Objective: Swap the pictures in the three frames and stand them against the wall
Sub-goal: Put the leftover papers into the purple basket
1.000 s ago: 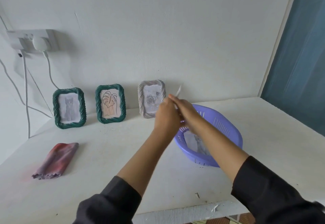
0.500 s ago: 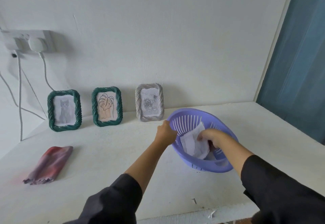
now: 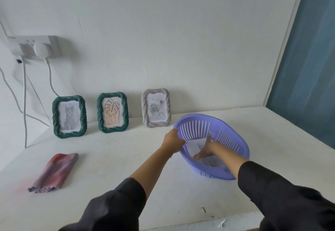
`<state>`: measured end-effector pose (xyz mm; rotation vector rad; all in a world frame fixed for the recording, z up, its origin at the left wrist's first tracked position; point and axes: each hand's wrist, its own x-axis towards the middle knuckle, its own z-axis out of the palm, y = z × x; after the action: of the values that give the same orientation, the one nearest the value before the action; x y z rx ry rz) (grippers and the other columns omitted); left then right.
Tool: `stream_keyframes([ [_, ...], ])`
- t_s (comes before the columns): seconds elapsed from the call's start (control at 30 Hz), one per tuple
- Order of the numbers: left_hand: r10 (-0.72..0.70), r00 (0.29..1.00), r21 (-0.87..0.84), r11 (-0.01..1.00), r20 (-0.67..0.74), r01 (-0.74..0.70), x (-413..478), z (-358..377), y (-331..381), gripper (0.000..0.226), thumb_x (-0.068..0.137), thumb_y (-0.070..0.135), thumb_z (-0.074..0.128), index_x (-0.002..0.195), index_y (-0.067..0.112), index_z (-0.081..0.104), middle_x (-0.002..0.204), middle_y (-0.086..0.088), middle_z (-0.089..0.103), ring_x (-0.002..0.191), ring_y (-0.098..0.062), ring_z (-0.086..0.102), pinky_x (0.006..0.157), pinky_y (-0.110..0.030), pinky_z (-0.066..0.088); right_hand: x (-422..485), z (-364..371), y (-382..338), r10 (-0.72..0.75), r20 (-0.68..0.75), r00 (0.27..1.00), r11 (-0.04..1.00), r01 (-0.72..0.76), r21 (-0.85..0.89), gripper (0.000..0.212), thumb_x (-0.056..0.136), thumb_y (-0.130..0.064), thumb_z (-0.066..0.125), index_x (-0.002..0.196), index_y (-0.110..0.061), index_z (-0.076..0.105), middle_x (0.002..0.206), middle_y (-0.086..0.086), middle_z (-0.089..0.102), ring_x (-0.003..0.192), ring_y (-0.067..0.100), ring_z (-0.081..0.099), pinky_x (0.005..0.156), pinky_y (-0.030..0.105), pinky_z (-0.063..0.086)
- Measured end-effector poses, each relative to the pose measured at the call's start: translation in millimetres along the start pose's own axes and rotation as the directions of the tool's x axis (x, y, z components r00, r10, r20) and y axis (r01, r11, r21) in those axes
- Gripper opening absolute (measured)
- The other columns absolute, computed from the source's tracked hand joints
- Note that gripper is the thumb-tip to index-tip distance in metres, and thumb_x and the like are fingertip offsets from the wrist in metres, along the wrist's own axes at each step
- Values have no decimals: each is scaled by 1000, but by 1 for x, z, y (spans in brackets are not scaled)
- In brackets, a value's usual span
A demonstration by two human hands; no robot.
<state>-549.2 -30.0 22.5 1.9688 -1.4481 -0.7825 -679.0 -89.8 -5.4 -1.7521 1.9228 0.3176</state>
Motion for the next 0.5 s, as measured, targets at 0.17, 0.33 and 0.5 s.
stream_keyframes([
  [0.17, -9, 1000, -30, 999, 13, 9, 1, -1, -2, 63, 89, 17, 58, 144, 9, 29, 147, -14, 36, 129, -31, 44, 102, -40, 45, -3, 2, 3, -40, -8, 999, 998, 39, -52, 125, 70, -62, 66, 142, -21, -27, 154, 22, -3, 142, 39, 10, 114, 49, 20],
  [0.33, 4, 1000, -14, 1000, 13, -3, 3, -1, -3, 63, 90, 18, 58, 145, 9, 28, 148, -13, 35, 132, -30, 40, 105, -38, 42, -2, 5, 3, -86, -13, 996, 990, 84, -117, 118, 73, -61, 62, 142, -24, -27, 154, 22, 0, 141, 40, 15, 114, 48, 21],
  [0.5, 0, 1000, -6, 1000, 3, 0, 4, 0, -3, 63, 90, 17, 57, 145, 9, 28, 148, -14, 35, 132, -30, 40, 104, -37, 42, 1, 5, 4, -103, -6, 995, 983, 101, -151, 117, 74, -63, 60, 142, -24, -26, 154, 22, 2, 141, 40, 15, 114, 49, 20],
])
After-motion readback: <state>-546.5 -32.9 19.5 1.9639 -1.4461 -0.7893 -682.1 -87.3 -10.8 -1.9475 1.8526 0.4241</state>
